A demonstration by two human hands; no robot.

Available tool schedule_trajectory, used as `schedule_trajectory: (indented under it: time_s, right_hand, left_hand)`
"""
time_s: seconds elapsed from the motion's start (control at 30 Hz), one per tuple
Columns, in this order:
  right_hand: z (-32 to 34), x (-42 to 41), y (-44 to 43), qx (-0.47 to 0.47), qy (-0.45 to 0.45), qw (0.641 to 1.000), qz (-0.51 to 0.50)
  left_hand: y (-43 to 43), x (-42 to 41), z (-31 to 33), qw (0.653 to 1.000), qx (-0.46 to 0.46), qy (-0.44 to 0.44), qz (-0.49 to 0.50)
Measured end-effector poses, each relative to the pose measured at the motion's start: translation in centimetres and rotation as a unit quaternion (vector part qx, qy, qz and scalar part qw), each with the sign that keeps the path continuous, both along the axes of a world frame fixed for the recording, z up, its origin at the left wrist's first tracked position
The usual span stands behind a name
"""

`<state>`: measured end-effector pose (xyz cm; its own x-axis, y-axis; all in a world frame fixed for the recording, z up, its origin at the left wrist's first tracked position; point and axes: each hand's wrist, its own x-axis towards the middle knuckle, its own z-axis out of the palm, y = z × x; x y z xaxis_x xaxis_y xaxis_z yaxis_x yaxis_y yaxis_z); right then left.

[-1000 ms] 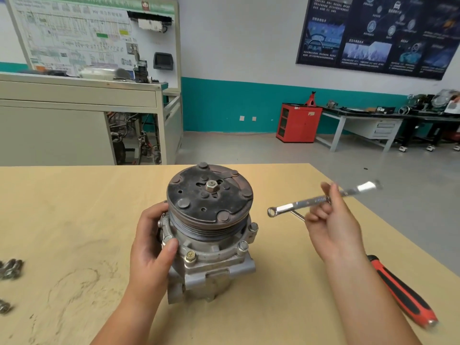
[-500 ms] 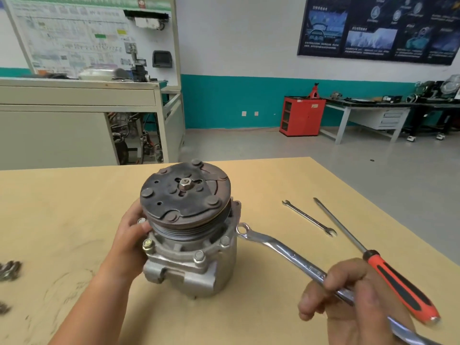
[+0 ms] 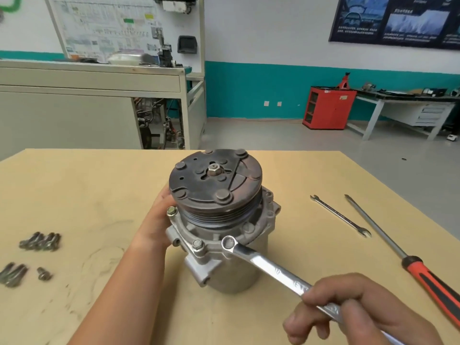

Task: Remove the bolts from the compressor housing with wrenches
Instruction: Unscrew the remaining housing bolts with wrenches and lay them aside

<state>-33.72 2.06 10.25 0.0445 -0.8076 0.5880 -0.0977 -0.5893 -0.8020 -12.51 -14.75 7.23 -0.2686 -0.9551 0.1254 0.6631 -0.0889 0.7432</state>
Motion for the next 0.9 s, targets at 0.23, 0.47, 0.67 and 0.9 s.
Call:
schedule_trajectory:
  time_s: [0.23,0.47,0.67,0.9]
  right_hand:
    - [0.5,-0.3,-0.7,0.012,0.040,0.998,-0.049]
    - [3.3,1.1,-2.6,0.012,-0.039,0.997,-0.063]
    - [1.9,3.0,-5.6,-0.037,-0.169,0.979,-0.110]
    - [1.5,3.5,-6.7,0.005,-0.171,0.980,-0.104]
  left_hand:
    - [-0.9,1.0,-1.0,0.994,-0.069,-0.046,0.068]
    - [-0.8,1.1,-1.1,0.994,-0.087,-0.047,0.051]
    - [-0.5,0.9,-1.8,0.990,-0.092,-0.060,0.086]
    - [1.0,0.8,-1.2,0.987,-0.098,-0.056,0.112]
